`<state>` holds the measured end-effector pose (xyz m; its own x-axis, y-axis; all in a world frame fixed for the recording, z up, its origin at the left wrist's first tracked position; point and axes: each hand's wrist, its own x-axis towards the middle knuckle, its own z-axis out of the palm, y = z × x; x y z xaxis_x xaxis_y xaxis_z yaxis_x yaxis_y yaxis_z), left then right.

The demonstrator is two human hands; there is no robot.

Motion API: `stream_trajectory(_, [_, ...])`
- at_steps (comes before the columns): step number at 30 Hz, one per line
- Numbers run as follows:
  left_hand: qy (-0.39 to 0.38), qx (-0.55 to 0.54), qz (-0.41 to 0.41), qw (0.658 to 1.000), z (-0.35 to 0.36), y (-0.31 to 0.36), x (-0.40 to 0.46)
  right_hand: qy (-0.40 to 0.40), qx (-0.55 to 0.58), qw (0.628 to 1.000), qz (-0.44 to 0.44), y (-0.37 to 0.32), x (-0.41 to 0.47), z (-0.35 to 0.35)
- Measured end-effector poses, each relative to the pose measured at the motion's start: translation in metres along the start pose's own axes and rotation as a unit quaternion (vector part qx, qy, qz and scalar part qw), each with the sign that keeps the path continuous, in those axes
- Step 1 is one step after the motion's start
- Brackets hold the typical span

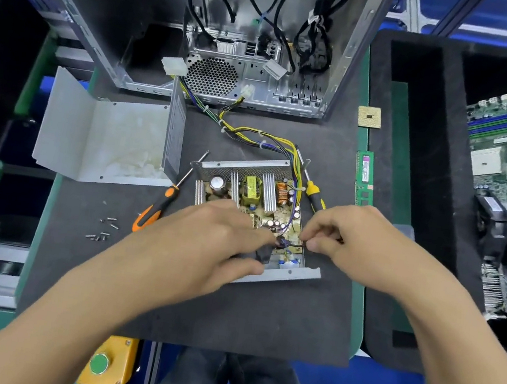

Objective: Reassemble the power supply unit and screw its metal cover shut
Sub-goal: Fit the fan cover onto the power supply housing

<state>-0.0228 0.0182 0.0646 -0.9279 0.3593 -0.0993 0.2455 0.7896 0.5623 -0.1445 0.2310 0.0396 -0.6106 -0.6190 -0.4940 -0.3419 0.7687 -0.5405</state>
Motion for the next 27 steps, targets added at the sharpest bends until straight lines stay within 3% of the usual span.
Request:
stream_trajectory(5, [-0.041, 0.016, -0.019, 0.999, -0.009, -0.003, -0.004, 0.059, 0.037, 0.997, -0.037, -0.004, -0.002, -0.004])
stream_trajectory(10, [-0.114, 0.046, -0.022, 0.992, -0.003, -0.004, 0.011, 0.046, 0.152, 0.984, -0.077, -0.013, -0.006, -0.002])
stream_trajectory(14, [-0.018, 0.017, -0.005, 1.0, 0.006, -0.001, 0.015, 0.016, 0.223, 0.973, -0.052, -0.015, -0.001, 0.01])
stream_trajectory(17, [-0.042, -0.056, -0.074, 0.995, 0.011, -0.007, 0.009, 0.006, 0.29, 0.957, -0.025, -0.013, 0.003, 0.017])
stream_trajectory(20, [-0.054, -0.072, -0.12, 0.989, 0.015, -0.014, 0.001, 0.0, 0.254, 0.967, -0.026, -0.01, 0.007, 0.021])
stream_trajectory(27, [-0.082, -0.1, -0.12, 0.984, 0.026, -0.012, -0.007, 0.0, 0.225, 0.974, -0.03, -0.011, 0.006, 0.02])
